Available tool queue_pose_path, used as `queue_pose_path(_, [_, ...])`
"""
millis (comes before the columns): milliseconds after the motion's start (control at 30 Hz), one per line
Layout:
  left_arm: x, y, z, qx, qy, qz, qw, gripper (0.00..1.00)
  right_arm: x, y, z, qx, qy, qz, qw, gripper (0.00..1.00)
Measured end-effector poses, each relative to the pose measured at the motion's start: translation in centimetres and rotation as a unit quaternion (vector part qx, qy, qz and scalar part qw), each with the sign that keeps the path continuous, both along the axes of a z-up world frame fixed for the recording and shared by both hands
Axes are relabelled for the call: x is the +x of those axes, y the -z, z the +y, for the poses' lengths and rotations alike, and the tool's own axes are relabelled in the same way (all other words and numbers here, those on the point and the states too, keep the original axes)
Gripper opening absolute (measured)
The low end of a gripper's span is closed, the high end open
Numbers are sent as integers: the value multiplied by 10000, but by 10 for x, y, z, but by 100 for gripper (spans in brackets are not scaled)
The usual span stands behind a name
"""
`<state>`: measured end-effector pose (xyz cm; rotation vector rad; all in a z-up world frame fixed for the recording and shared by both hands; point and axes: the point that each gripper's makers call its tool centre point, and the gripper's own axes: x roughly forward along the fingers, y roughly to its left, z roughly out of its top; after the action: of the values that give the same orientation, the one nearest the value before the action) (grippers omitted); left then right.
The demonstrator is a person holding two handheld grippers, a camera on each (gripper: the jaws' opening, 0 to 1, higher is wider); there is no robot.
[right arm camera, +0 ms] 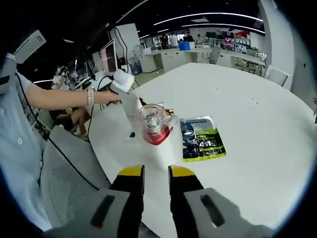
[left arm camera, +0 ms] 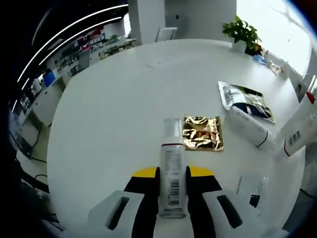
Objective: Arrange the skincare products in the storage area until every visible bottle or jar stands upright without overlapping.
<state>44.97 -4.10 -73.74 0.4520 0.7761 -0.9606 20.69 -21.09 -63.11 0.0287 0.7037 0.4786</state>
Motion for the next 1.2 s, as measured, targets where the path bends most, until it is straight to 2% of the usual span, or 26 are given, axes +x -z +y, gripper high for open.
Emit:
queue_pose_path(333, [-46, -24, 18, -267, 301, 17, 9992, 16, -14, 4, 23, 361, -20, 48, 9993, 14])
queue_pose_path(467, [-71, -42, 19, -634, 396, 85, 9972, 16, -19, 3, 36, 428, -89, 21, 9990, 13])
queue_pose_path(567, [-91, -51, 26, -726, 465, 115, 9962, 16, -21, 0, 47, 518, -135, -54, 9986, 11])
queue_pose_path(667, [-112, -63, 29, -1003, 526, 261, 9932, 16, -20, -3, 59, 698, -160, -135, 9973, 10])
queue_pose_path(800, [-135, -78, 36, -1197, 568, 321, 9907, 16, -21, 2, 77, 876, -276, -66, 9958, 10])
queue_pose_path(867, [-150, -87, 35, -1359, 638, 431, 9877, 16, -18, -1, 86, 1049, -262, -166, 9940, 10])
queue_pose_path(967, [-170, -98, 32, -1610, 762, 579, 9823, 16, -12, -9, 99, 1326, -220, -357, 9903, 13])
queue_pose_path(1033, [-180, -105, 29, -1719, 815, 625, 9798, 16, -8, -17, 110, 1692, -211, -426, 9844, 19])
queue_pose_path(1067, [-182, -108, 29, -1809, 852, 706, 9773, 16, -3, -22, 111, 1760, -166, -608, 9824, 19])
queue_pose_path(1100, [-185, -111, 28, -1875, 875, 755, 9754, 16, -2, -24, 114, 1896, -121, -624, 9798, 18])
queue_pose_path(1133, [-188, -114, 25, -1972, 878, 788, 9732, 16, -1, -27, 117, 2087, -110, -591, 9761, 19])
queue_pose_path(1167, [-192, -118, 22, -2073, 928, 831, 9703, 16, 3, -32, 117, 2209, -13, -725, 9726, 19])
queue_pose_path(1200, [-199, -124, 19, -2217, 978, 935, 9657, 16, 5, -38, 120, 2528, 25, -781, 9644, 20])
